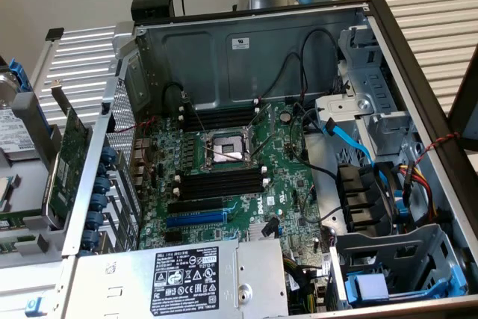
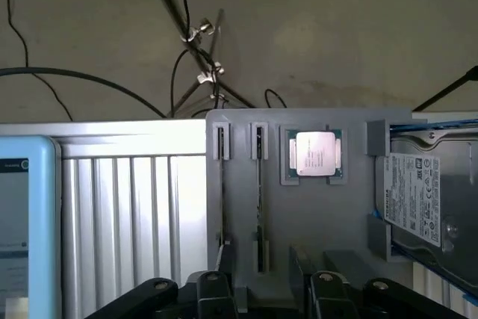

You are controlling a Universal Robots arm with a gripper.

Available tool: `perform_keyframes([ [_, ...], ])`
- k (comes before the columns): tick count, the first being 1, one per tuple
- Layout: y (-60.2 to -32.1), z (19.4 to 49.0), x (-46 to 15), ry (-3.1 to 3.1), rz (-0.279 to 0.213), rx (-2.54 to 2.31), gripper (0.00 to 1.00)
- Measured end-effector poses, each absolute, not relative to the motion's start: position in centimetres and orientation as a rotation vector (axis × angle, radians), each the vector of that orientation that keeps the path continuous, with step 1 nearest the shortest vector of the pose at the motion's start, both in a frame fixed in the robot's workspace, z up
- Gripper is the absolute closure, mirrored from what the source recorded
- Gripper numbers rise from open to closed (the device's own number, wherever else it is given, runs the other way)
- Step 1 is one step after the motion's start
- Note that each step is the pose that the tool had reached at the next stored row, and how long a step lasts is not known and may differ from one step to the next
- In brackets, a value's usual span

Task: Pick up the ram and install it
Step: 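Pick up the ram and move it above insertion slot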

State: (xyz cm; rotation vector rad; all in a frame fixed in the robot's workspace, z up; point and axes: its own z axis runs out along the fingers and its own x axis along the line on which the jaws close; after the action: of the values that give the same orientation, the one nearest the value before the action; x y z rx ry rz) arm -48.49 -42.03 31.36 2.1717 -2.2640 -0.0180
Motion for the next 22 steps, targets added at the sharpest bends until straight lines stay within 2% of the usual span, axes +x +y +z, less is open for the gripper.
perform_keyframes([
  [22, -44.3, 27.4, -47.3, -2.267, -0.026, 2.175, 0.58],
])
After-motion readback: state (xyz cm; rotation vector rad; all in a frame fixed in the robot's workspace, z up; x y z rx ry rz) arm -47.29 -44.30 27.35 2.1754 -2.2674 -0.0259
